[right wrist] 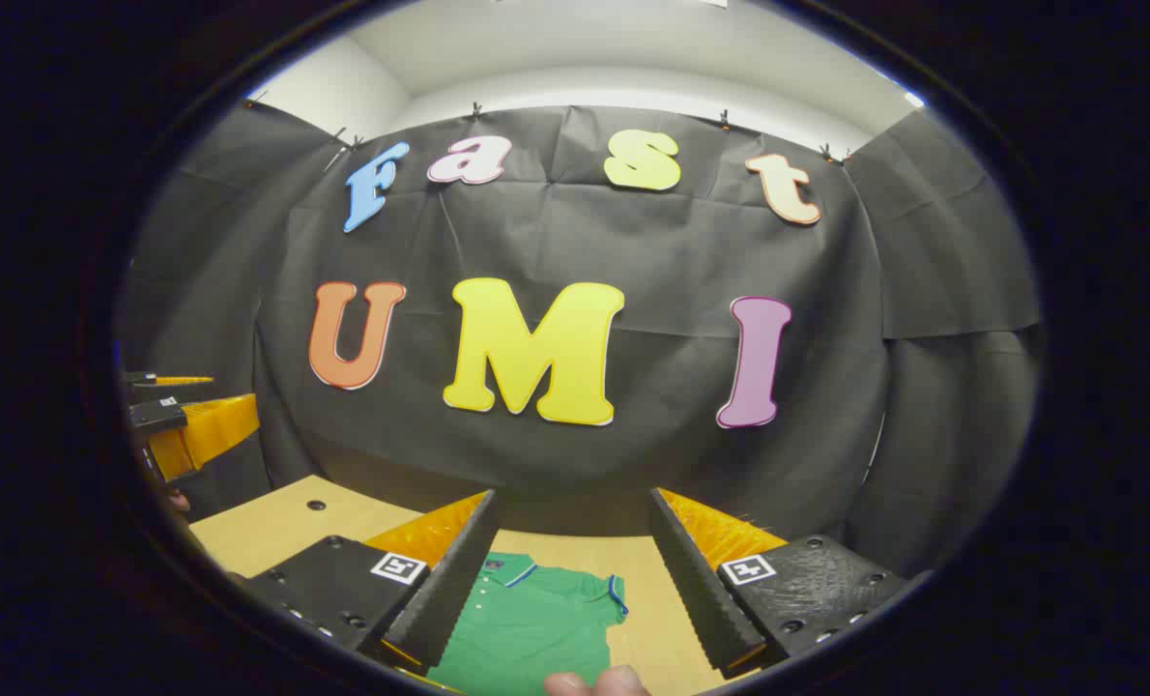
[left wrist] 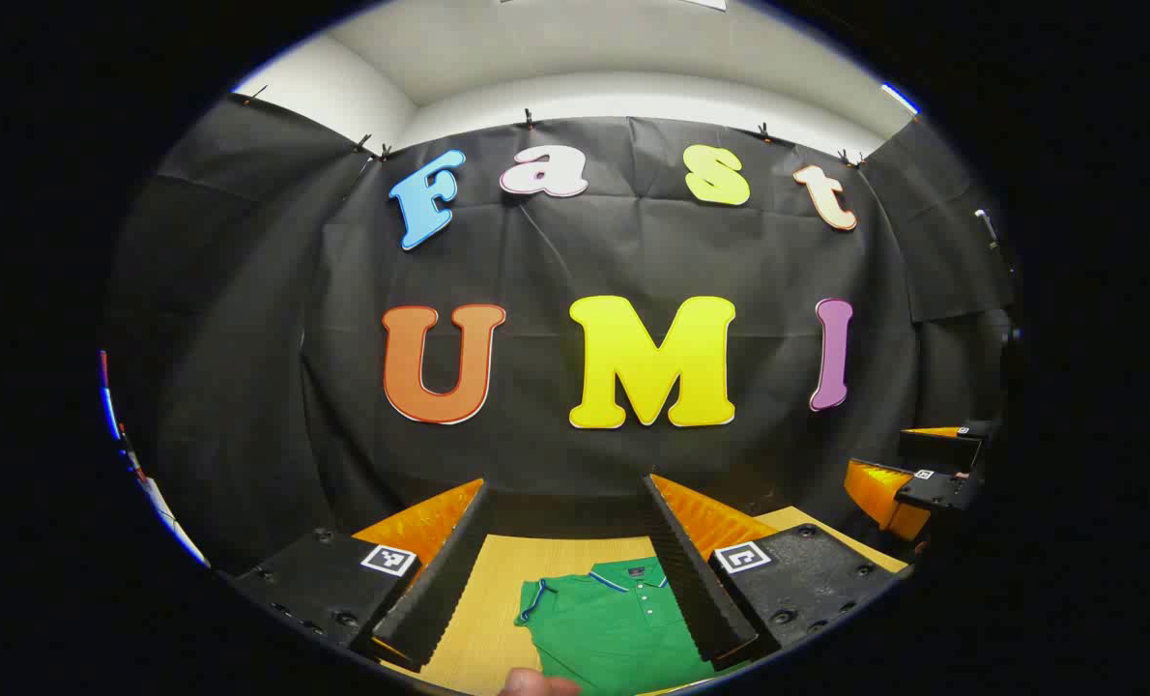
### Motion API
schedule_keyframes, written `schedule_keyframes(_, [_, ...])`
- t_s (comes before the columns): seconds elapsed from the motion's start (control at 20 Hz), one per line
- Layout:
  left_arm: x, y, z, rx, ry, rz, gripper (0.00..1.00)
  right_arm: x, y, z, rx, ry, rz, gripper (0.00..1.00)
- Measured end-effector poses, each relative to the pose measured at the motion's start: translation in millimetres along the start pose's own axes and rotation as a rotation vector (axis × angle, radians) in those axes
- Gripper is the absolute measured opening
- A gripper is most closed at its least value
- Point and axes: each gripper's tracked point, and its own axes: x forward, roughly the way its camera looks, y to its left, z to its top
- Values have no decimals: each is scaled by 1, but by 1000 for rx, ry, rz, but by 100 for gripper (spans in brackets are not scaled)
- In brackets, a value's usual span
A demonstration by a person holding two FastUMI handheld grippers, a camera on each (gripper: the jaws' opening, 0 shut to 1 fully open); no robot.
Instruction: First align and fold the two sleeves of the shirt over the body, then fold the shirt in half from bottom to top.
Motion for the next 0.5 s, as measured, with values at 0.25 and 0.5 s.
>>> schedule_keyframes(0.25, [7,-7,-2,-1,7,0,96,5,-10,-6,2,21,1,96])
schedule_keyframes(0.5, [6,-11,-6,-9,19,9,96,5,-20,-10,-10,33,-3,96])
